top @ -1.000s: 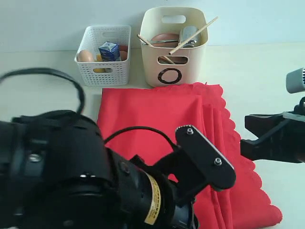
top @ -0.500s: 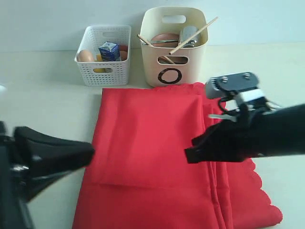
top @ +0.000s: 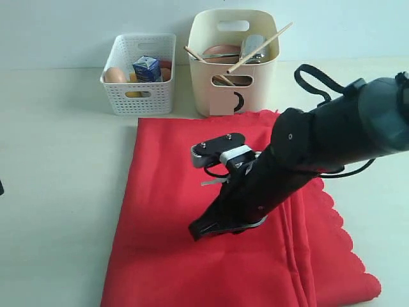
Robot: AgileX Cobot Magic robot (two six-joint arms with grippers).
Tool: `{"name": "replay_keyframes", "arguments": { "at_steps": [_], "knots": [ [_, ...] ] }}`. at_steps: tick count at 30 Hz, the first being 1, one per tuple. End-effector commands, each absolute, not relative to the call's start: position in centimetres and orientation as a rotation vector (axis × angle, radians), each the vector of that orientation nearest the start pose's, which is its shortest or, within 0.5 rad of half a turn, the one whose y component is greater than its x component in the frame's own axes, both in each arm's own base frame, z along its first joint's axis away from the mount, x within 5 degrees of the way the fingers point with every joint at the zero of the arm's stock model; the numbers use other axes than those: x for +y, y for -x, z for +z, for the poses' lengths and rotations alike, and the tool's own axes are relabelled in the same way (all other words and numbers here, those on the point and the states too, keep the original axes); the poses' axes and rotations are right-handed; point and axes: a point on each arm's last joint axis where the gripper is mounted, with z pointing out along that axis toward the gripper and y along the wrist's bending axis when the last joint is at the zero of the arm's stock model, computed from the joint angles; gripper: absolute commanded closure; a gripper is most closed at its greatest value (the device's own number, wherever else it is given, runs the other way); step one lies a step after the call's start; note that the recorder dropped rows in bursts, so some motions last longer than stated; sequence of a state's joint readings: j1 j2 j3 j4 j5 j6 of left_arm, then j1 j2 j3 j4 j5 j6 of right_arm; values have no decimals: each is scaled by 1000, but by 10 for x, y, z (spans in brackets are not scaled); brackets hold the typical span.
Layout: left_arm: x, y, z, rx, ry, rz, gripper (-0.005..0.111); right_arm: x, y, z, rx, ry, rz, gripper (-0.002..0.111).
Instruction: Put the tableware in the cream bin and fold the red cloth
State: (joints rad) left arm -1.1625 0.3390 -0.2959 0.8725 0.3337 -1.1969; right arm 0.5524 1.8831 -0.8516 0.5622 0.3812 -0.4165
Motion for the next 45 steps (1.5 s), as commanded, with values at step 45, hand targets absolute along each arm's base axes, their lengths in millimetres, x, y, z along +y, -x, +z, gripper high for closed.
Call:
{"name": "replay_keyframes", "arguments": {
  "at_steps": [45],
  "knots": [
    [-72,-48,241,1756,-628,-929,104,28,-332,76,3078,48,192,108]
  ]
}}
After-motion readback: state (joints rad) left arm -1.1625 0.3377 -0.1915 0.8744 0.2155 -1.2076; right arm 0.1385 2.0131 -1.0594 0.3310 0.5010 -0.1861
